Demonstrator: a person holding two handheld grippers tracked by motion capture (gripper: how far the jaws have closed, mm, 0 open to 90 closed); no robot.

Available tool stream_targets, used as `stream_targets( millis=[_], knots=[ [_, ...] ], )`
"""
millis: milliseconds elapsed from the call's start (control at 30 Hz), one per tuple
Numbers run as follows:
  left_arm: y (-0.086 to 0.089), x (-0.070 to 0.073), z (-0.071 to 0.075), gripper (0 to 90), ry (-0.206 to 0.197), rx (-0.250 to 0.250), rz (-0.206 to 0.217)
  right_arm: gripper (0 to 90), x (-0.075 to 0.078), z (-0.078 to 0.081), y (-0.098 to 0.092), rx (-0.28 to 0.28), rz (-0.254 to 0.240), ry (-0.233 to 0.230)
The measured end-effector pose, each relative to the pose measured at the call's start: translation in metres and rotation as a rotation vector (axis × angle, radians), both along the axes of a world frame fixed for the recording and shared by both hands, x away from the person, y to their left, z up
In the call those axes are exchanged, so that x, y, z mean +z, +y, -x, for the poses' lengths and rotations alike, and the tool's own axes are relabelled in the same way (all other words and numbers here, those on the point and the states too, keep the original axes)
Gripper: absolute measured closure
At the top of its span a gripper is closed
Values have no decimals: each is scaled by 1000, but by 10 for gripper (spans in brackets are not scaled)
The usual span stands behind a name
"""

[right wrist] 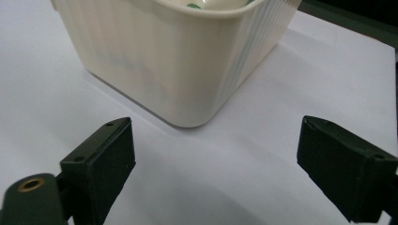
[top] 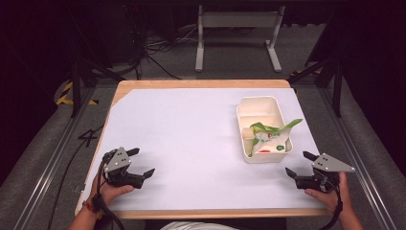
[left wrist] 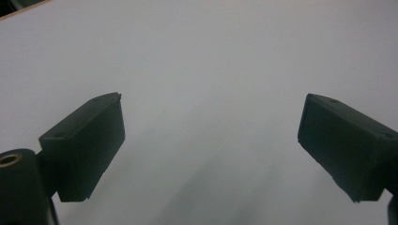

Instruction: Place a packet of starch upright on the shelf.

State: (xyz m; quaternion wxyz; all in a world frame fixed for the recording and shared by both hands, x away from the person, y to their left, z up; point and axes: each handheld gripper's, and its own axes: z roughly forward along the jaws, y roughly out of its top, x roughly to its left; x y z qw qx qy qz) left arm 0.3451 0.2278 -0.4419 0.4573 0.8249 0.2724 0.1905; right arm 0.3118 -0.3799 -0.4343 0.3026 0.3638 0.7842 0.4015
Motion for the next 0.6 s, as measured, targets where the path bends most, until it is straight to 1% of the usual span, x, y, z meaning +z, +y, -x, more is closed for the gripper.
stream_targets(
  millis=[67, 133, 233, 333, 433, 600],
  knots=[
    [1, 0, 0, 84, 4, -4, -4, 114, 0, 0, 1, -7, 9, 0],
    [3, 0, 1, 84, -1, 4, 6, 113, -1, 1, 2, -1, 0, 2],
    [3, 0, 2, 85, -1, 6, 7, 110, -2, 0, 2, -6, 16, 5],
    [3, 0, 0, 84, 2, 2, -1, 106, -3, 0, 3, -6, 19, 0],
    [1, -1, -1, 84, 9, 4, -2, 106, -5, -1, 3, -10, 29, 13],
    [0, -1, -1, 84, 10, 4, -9, 106, -6, 0, 4, 0, 34, 16]
  ],
)
